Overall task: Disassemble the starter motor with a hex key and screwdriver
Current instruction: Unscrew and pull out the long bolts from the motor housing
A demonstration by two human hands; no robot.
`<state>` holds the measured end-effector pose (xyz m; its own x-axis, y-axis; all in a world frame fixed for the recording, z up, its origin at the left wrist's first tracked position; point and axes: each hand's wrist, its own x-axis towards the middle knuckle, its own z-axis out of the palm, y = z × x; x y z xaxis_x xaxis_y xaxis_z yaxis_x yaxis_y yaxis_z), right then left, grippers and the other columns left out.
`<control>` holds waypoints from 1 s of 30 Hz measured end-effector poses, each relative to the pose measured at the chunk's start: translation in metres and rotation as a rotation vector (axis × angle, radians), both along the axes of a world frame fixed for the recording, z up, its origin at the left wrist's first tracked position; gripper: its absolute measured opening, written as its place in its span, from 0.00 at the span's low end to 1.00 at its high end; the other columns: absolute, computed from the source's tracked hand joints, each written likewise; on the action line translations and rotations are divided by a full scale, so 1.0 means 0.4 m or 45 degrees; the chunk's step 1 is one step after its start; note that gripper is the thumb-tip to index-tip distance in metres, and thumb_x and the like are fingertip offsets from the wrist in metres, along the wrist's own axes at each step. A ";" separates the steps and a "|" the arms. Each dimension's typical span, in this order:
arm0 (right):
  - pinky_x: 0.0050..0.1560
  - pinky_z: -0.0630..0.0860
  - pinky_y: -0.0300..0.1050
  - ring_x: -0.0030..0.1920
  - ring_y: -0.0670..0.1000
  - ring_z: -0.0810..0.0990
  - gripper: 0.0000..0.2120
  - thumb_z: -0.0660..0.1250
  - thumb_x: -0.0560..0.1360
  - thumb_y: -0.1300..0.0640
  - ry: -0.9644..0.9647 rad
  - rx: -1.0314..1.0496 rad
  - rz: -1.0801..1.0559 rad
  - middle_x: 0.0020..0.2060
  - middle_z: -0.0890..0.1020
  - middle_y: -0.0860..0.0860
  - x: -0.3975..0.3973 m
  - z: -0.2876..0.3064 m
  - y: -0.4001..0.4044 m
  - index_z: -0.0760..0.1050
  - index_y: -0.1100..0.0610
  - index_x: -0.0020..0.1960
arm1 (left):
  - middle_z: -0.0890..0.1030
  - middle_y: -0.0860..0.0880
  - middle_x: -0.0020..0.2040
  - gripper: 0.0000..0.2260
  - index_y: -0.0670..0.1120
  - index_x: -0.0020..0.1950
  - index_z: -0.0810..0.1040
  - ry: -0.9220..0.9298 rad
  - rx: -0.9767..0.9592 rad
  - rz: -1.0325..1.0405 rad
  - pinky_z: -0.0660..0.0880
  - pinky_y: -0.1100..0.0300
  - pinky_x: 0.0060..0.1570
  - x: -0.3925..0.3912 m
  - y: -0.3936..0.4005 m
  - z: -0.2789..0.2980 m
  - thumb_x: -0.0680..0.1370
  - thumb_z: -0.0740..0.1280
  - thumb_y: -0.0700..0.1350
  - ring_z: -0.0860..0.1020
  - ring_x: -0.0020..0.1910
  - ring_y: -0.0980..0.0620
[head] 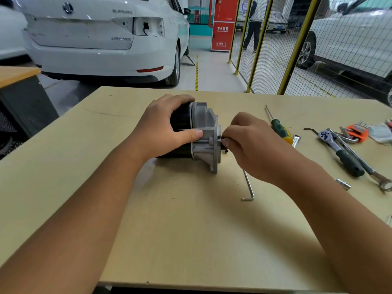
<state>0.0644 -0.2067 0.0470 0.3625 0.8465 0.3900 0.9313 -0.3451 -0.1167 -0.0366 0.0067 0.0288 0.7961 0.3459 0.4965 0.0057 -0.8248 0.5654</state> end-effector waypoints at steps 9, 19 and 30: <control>0.38 0.76 0.49 0.40 0.59 0.78 0.05 0.69 0.78 0.61 -0.165 -0.021 -0.063 0.49 0.79 0.52 -0.011 0.002 0.013 0.82 0.57 0.53 | 0.78 0.53 0.65 0.34 0.54 0.73 0.76 0.014 0.000 -0.002 0.73 0.47 0.68 -0.003 -0.004 0.006 0.67 0.75 0.61 0.75 0.65 0.49; 0.45 0.77 0.55 0.43 0.57 0.76 0.10 0.62 0.82 0.58 0.028 0.057 0.015 0.47 0.75 0.54 0.014 -0.012 0.001 0.81 0.59 0.53 | 0.78 0.53 0.65 0.36 0.54 0.73 0.75 0.015 0.001 -0.012 0.73 0.48 0.68 -0.002 0.003 0.005 0.68 0.83 0.56 0.75 0.65 0.50; 0.44 0.75 0.49 0.40 0.54 0.77 0.06 0.67 0.78 0.63 -0.156 -0.014 -0.135 0.47 0.77 0.50 -0.018 0.001 0.018 0.80 0.54 0.50 | 0.77 0.56 0.64 0.40 0.55 0.73 0.75 0.017 0.009 -0.028 0.73 0.49 0.68 -0.004 0.003 0.006 0.62 0.79 0.61 0.75 0.64 0.51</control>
